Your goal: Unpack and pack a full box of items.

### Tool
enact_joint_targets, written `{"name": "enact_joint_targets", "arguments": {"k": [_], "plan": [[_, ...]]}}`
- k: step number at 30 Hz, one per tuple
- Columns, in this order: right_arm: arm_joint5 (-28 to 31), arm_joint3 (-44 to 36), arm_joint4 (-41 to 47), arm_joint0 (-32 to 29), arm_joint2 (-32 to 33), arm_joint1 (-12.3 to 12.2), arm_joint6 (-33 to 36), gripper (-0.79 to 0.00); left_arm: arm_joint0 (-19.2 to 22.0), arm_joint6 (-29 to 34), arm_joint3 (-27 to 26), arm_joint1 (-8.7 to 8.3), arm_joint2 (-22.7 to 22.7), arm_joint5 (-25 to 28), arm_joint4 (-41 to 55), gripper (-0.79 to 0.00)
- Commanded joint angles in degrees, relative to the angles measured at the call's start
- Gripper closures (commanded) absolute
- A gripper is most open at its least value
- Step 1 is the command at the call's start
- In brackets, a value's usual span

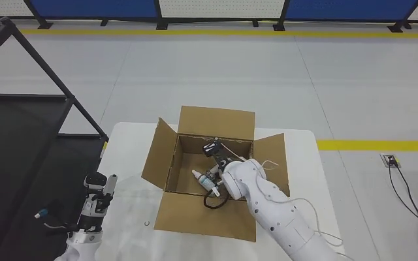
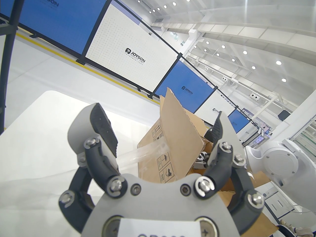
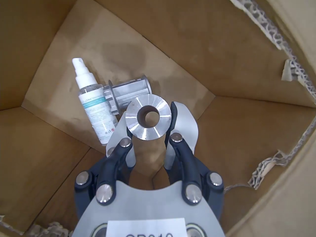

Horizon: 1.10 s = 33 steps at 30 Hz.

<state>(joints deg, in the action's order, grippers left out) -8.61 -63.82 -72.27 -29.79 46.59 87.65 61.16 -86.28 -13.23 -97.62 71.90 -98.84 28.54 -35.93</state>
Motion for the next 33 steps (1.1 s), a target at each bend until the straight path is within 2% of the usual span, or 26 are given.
{"name": "enact_joint_targets", "arguments": {"k": [1, 5, 9, 11, 14, 16, 21, 25, 27, 33], "plan": [[0.44, 1.85, 0.55, 0.70, -0.24, 0.38, 1.00, 0.000, 0.00, 0.00, 0.00, 0.00, 0.00, 0.00, 0.00, -0.785], [1.39, 4.44, 1.21, 1.47, -0.33, 0.93, 0.89, 0.000, 0.00, 0.00, 0.00, 0.00, 0.00, 0.00, 0.00, -0.785], [2.55, 6.67, 1.09, 1.95, -0.67, 1.36, 1.01, -0.157, 0.00, 0.00, 0.00, 0.00, 0.00, 0.00, 0.00, -0.785], [3.07, 7.75, 1.12, 2.31, -0.90, 1.64, 0.94, -0.191, 0.00, 0.00, 0.00, 0.00, 0.00, 0.00, 0.00, -0.785], [3.64, 9.43, 1.44, 2.91, -1.13, 2.09, 0.84, -0.194, 0.00, 0.00, 0.00, 0.00, 0.00, 0.00, 0.00, -0.785], [3.96, 10.55, 1.71, 3.33, -1.34, 2.43, 0.81, -0.271, 0.00, 0.00, 0.00, 0.00, 0.00, 0.00, 0.00, -0.785], [4.42, 12.57, 2.07, 4.29, -1.79, 3.24, 0.22, -0.379, 0.00, 0.00, 0.00, 0.00, 0.00, 0.00, 0.00, -0.785], [4.49, 13.33, 2.27, 4.63, -1.71, 3.66, -0.22, -0.413, 0.00, 0.00, 0.00, 0.00, 0.00, 0.00, 0.00, -0.785], [4.44, 13.32, 2.07, 4.58, -1.58, 3.75, -0.43, -0.403, 0.00, 0.00, 0.00, 0.00, 0.00, 0.00, 0.00, -0.785], [3.26, 9.56, 0.32, 2.49, -0.22, 3.30, -1.62, -0.486, 0.00, 0.00, 0.00, 0.00, 0.00, 0.00, 0.00, -0.785]]}}
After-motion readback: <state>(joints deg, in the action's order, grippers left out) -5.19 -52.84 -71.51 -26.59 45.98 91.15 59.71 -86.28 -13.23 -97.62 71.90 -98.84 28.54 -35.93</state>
